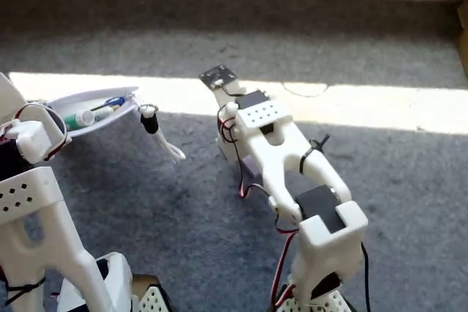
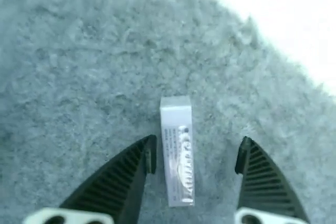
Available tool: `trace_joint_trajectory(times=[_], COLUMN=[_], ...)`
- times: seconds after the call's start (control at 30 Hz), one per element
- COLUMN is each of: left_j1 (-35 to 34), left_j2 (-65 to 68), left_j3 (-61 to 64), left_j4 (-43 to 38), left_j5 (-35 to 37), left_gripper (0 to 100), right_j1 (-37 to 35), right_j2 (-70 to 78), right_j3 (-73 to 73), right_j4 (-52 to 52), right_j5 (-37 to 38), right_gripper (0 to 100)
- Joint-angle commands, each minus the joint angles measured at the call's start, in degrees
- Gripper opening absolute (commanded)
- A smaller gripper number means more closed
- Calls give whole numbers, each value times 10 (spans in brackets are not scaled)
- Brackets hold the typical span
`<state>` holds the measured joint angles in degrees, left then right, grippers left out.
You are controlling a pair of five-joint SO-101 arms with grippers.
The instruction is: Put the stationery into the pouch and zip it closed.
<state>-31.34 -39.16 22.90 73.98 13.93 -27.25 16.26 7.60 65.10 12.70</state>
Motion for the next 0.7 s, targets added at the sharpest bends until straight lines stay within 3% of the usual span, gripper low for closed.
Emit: trace_joint_trajectory(times=[0.0, 0.13, 0.33, 0.67], left_j1=[-5, -5, -5, 0], left_j2=[-17, -17, -17, -17], left_j3=[-33, -33, -33, -32], left_j4=[-13, -13, -12, -12], left_j5=[4, 4, 4, 4], left_gripper=[11, 11, 11, 11], right_j1=[4, 4, 4, -22], right_j2=[4, 16, 32, -42], right_j3=[-42, -42, -42, -40], right_j4=[7, 8, 8, 50], right_j5=[6, 6, 7, 3], right_gripper=[231, 214, 70, 9])
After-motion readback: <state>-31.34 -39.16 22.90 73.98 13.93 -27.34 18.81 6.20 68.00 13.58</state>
